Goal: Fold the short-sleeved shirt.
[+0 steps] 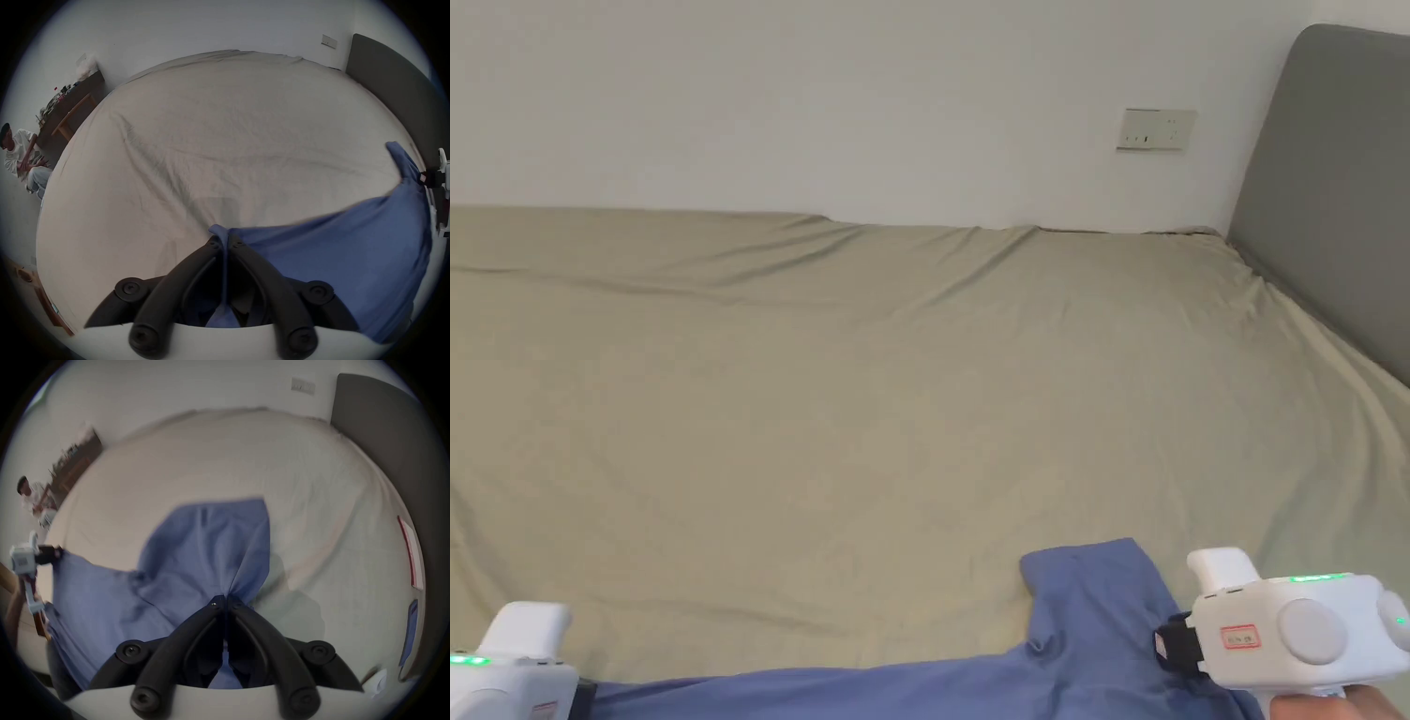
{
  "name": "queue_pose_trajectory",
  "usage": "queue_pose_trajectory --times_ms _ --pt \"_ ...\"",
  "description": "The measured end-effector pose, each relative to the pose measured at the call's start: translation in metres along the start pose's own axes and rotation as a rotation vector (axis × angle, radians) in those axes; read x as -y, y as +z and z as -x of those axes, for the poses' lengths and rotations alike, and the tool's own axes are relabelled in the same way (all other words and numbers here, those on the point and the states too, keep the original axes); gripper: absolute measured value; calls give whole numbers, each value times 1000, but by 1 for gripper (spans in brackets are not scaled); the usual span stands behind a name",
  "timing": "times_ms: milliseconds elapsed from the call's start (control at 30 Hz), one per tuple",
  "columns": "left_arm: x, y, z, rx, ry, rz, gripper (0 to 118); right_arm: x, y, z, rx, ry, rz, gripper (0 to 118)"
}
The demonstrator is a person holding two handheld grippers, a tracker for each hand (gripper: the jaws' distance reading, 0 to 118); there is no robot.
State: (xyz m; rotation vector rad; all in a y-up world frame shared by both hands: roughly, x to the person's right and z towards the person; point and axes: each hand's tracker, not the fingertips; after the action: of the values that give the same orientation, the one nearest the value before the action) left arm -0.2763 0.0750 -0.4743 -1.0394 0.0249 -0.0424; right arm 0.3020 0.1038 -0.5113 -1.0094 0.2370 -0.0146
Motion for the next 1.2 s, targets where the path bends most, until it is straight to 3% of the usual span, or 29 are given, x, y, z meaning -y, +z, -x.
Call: queue_pose_trajectory --times_ms 100,167,233,433,533,767,833,867,933,967,1000,1033,1100,1133,1200 --pt "7 50 14 104 -8 -119 4 5 59 -18 -95 -162 -106 10" --pt "15 89 28 144 10 -163 4 15 97 -18 -64 -111 -130 10" --pt "32 124 47 210 59 -222 4 34 130 -13 -4 -9 -159 10" --pt "113 181 57 240 46 -198 4 117 180 10 -46 -3 -124 10" --pt "160 176 48 216 18 -88 4 164 178 20 -64 -26 -62 10" --pt "231 132 45 248 115 72 4 258 129 17 -11 -152 107 10" --pt "243 121 44 251 115 63 4 276 116 19 53 -82 145 10" --pt "238 125 45 244 165 -19 4 279 118 24 49 -62 35 10" --pt "227 124 44 251 157 38 4 274 121 34 96 -72 57 10" --pt "227 123 47 249 133 48 5 272 121 37 113 -28 55 13" --pt "225 125 46 252 83 58 11 270 122 42 126 8 66 17" --pt "224 128 48 276 64 56 30 269 128 45 138 22 69 27" --pt "221 135 67 394 101 66 105 264 152 49 129 7 40 51" --pt "220 138 78 429 135 56 118 259 167 54 120 -3 -23 64" --pt "219 147 112 563 222 -81 118 242 207 73 90 27 -167 73"
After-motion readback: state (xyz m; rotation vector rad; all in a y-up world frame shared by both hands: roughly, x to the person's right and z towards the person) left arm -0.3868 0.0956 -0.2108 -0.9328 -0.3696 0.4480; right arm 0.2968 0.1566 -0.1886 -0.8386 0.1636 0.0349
